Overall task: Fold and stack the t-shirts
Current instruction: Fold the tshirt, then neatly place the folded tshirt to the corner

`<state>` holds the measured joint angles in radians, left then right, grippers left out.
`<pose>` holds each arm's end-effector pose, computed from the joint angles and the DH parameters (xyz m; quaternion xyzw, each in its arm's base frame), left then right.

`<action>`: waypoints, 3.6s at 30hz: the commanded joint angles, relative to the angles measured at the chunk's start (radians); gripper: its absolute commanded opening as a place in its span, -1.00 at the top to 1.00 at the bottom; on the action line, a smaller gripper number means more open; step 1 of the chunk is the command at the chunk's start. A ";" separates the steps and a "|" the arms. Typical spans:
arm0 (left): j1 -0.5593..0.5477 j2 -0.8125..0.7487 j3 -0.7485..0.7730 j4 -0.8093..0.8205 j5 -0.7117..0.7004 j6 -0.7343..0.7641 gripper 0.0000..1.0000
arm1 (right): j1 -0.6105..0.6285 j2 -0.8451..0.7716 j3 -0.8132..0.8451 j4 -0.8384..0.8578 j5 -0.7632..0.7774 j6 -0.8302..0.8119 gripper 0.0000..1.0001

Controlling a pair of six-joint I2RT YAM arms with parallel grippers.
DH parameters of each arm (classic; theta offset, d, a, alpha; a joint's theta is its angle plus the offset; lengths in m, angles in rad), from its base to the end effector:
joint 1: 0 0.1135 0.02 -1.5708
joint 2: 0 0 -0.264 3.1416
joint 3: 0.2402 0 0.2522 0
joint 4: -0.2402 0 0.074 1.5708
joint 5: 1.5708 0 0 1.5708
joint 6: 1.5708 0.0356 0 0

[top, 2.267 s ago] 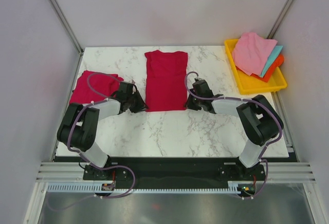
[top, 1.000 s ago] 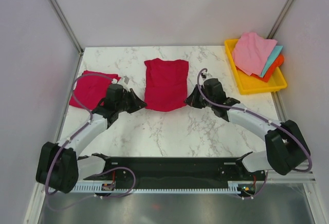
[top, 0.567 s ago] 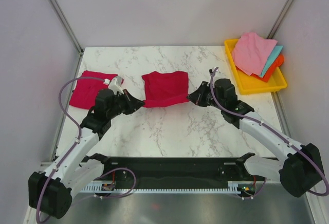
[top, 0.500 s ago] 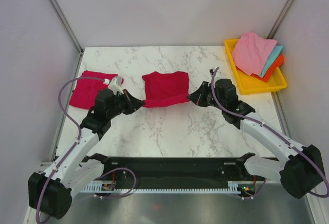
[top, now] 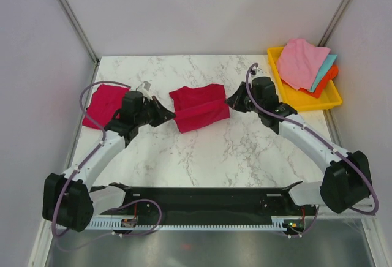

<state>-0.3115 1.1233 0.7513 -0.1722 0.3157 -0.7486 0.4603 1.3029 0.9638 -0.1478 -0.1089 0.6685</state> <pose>0.2327 -0.0865 0.2625 -0.1112 0.8566 -0.3633 0.3492 0.2651 0.1357 0.2920 0.0610 0.8537 0.3149 0.4102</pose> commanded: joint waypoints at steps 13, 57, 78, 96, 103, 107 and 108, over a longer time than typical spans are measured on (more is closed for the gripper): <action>0.137 0.351 0.286 -0.004 0.077 -0.060 0.96 | -0.103 0.386 0.349 0.057 -0.046 -0.017 1.00; 0.120 0.544 0.240 0.077 -0.138 0.064 -0.99 | -0.124 0.632 0.156 0.192 -0.104 -0.038 0.36; 0.175 0.748 0.899 -0.500 -0.761 0.695 -0.99 | -0.127 0.377 -0.079 0.249 -0.057 0.065 1.00; 0.221 0.958 0.951 -0.570 -0.518 0.744 -0.99 | -0.132 0.374 -0.080 0.249 -0.078 0.066 1.00; 0.216 1.023 0.977 -0.605 -0.610 0.730 -0.75 | -0.138 0.372 -0.083 0.249 -0.092 0.069 1.00; 0.216 1.082 1.013 -0.647 -0.613 0.720 -0.42 | -0.138 0.368 -0.085 0.249 -0.092 0.071 1.00; 0.215 1.086 1.019 -0.651 -0.607 0.716 -0.22 | -0.140 0.368 -0.085 0.249 -0.092 0.071 1.00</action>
<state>-0.0921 2.1818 1.7187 -0.7746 -0.2756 -0.0528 0.3248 1.6894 0.8688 0.0608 -0.1837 0.7300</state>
